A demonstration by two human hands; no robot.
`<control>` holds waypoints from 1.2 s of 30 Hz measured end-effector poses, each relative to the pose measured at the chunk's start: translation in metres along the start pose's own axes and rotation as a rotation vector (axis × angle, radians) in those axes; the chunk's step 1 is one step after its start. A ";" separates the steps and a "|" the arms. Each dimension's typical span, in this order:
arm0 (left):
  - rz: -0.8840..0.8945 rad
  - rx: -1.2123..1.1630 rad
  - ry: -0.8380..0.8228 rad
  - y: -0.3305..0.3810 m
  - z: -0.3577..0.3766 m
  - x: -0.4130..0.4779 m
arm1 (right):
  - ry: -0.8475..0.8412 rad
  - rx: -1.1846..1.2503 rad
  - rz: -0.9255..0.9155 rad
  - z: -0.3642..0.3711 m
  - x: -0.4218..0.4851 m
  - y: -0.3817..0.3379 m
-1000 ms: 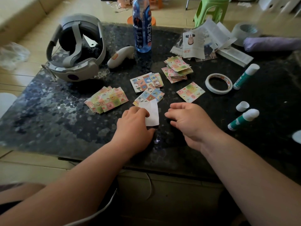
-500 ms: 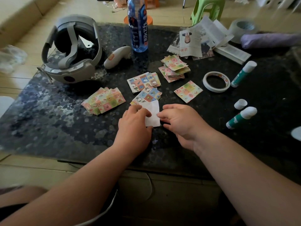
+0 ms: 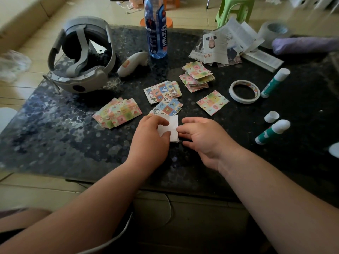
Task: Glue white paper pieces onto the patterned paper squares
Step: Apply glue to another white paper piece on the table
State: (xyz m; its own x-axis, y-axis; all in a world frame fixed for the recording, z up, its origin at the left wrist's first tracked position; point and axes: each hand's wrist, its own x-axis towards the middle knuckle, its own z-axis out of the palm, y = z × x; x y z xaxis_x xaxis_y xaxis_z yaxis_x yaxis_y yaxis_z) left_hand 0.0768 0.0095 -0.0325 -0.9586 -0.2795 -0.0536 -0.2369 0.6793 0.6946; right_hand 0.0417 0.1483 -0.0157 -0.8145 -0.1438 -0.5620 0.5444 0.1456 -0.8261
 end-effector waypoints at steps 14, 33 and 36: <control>-0.088 -0.227 -0.042 0.006 -0.005 -0.005 | -0.005 0.121 0.044 0.006 0.000 0.002; -0.305 -0.197 -0.181 0.005 -0.007 0.006 | 0.349 -0.543 -0.210 -0.060 -0.012 -0.011; -0.321 -0.217 -0.165 0.010 -0.005 0.006 | 0.320 -0.679 -0.160 -0.069 -0.015 -0.004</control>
State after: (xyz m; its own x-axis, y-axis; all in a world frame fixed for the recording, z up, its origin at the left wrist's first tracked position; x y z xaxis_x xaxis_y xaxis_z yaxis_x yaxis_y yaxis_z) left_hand 0.0691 0.0114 -0.0227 -0.8580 -0.3293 -0.3942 -0.5062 0.4116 0.7579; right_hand 0.0382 0.2176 -0.0012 -0.9477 0.0620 -0.3129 0.2566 0.7311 -0.6322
